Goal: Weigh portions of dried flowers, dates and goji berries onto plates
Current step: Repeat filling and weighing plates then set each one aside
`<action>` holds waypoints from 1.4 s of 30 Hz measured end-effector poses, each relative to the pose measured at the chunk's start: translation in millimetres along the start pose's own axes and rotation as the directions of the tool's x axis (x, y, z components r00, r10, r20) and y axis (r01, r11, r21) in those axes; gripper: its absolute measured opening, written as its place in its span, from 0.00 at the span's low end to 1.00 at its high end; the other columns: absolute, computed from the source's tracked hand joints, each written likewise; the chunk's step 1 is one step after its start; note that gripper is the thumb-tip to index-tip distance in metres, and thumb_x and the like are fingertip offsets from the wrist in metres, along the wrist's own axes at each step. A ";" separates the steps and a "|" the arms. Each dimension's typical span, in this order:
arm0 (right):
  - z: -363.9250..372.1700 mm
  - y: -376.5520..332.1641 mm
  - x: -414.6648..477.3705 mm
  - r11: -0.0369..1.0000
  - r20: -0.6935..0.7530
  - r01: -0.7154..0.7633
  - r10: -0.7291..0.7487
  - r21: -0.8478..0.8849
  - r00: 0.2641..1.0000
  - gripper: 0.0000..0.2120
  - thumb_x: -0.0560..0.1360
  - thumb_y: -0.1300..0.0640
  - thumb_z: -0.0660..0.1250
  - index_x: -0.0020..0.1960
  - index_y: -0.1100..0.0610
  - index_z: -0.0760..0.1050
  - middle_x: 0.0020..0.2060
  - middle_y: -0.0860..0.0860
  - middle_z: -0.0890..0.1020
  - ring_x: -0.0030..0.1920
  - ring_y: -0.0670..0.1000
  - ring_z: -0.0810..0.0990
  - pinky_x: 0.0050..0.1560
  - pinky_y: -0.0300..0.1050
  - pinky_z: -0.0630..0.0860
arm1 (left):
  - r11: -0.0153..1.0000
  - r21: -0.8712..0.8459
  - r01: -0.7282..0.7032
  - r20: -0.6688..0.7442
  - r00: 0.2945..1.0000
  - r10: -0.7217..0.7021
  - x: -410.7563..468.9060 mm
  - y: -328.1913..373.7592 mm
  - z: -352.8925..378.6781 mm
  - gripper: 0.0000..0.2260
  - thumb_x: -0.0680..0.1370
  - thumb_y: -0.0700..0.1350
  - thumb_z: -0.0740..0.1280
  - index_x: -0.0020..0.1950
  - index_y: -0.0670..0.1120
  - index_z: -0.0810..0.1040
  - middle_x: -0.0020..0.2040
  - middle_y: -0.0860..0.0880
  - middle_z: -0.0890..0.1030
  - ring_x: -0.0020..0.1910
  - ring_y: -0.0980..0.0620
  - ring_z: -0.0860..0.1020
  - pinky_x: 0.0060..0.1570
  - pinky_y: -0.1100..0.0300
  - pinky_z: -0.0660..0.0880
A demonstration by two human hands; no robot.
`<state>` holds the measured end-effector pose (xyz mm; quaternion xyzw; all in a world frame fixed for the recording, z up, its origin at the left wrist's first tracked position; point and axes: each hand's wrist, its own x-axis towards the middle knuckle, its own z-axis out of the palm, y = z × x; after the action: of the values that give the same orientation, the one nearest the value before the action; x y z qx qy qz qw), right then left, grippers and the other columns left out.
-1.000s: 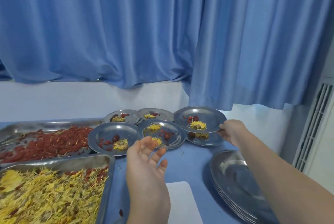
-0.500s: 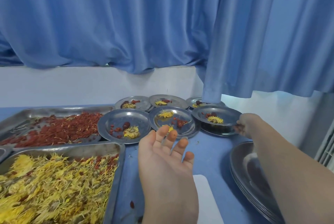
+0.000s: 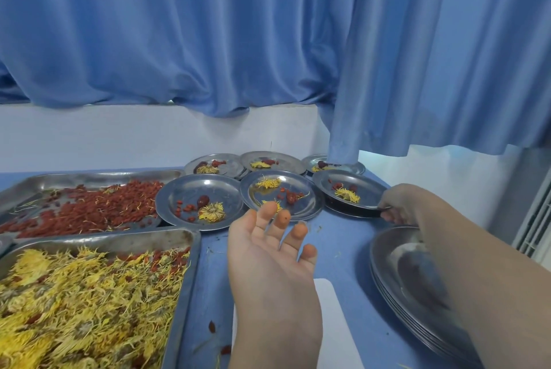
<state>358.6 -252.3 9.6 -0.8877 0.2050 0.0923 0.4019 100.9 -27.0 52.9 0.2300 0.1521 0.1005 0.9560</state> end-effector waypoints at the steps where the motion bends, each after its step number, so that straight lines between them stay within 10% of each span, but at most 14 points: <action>1: -0.6 -0.4 -2.4 1.000 0.006 -0.002 0.002 -0.024 1.000 0.04 0.74 0.63 0.63 0.46 0.63 0.71 0.20 0.56 0.75 0.16 0.49 0.69 0.22 0.36 0.65 | 1.000 0.000 0.003 0.002 1.000 -0.003 -0.1 -0.2 0.2 0.11 0.77 0.52 0.61 0.47 0.48 0.79 0.39 0.49 0.79 0.36 0.49 0.76 0.38 0.56 0.67; 8: -4.4 -5.1 -10.9 1.000 -0.019 0.005 -0.005 -0.011 1.000 0.14 0.75 0.57 0.66 0.58 0.61 0.70 0.37 0.59 0.80 0.28 0.52 0.76 0.27 0.37 0.73 | 0.999 -0.014 0.043 0.061 0.997 -0.042 -6.1 1.3 2.8 0.12 0.77 0.52 0.62 0.46 0.46 0.80 0.37 0.48 0.79 0.30 0.50 0.76 0.35 0.57 0.67; 24: -29.2 25.9 -47.9 0.962 -0.233 0.264 -0.274 -0.075 0.933 0.08 0.74 0.63 0.63 0.50 0.67 0.75 0.48 0.64 0.80 0.44 0.61 0.82 0.45 0.51 0.79 | 0.994 0.075 0.078 0.110 0.990 -0.086 -9.5 -5.0 5.4 0.09 0.77 0.50 0.61 0.44 0.47 0.78 0.35 0.50 0.77 0.27 0.52 0.73 0.34 0.59 0.64; 37: -5.9 106.6 -219.8 0.579 -0.151 0.766 -0.814 -0.279 0.561 0.05 0.73 0.52 0.67 0.40 0.42 0.76 0.41 0.36 0.80 0.43 0.40 0.77 0.42 0.29 0.69 | 0.887 0.460 0.048 0.343 0.911 -0.228 -50.1 -5.7 17.2 0.09 0.76 0.48 0.62 0.39 0.48 0.78 0.32 0.51 0.76 0.28 0.53 0.72 0.33 0.60 0.64; 42: 5.4 140.9 -225.8 0.534 0.012 0.665 -0.775 -0.521 0.632 0.12 0.75 0.41 0.62 0.51 0.47 0.77 0.44 0.43 0.77 0.48 0.46 0.76 0.52 0.46 0.73 | 0.840 0.541 -0.030 0.357 0.913 -0.197 -57.8 16.5 -8.8 0.04 0.70 0.46 0.64 0.40 0.49 0.78 0.31 0.52 0.77 0.27 0.54 0.73 0.33 0.60 0.65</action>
<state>93.9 -266.3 -14.9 -0.9657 -0.1682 -0.1342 0.1452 42.0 -24.1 67.4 0.4960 -0.0138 -0.0374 0.8674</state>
